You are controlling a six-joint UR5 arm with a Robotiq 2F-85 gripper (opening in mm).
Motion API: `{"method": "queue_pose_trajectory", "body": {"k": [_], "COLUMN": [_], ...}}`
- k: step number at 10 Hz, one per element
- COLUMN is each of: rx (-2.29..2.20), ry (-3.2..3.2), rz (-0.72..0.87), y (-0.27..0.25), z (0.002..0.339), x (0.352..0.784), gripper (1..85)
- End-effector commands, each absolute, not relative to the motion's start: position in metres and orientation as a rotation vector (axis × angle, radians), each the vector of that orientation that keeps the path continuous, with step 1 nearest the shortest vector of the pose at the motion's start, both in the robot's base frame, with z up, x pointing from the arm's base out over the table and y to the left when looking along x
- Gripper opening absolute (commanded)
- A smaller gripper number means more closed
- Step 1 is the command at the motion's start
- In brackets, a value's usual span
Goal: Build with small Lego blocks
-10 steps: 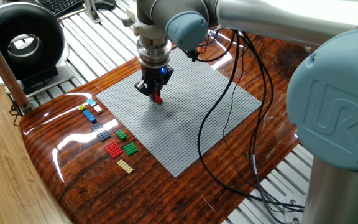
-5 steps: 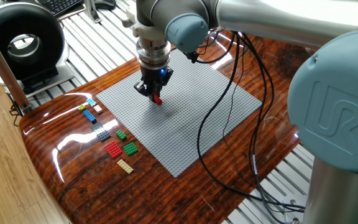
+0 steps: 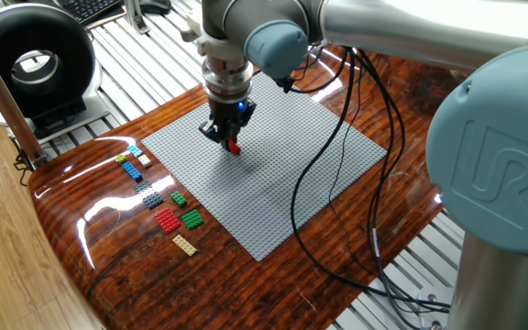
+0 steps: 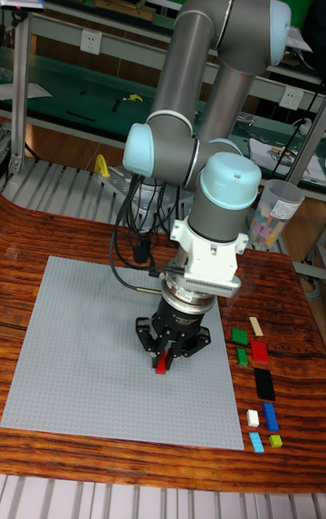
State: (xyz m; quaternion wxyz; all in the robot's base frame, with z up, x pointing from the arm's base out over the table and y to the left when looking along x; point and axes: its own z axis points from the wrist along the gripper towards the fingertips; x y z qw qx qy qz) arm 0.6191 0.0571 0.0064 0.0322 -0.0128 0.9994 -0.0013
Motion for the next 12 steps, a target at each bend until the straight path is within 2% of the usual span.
{"method": "queue_pose_trajectory", "body": {"k": [1, 12], "rx": [-0.118, -0.061], "ry": [3.070, 3.067], "rz": [0.044, 0.049], "y": [0.0611, 0.0664], "z": [0.0083, 0.0080], "x": [0.6223, 0.6262], "gripper": [43.3, 40.3]}}
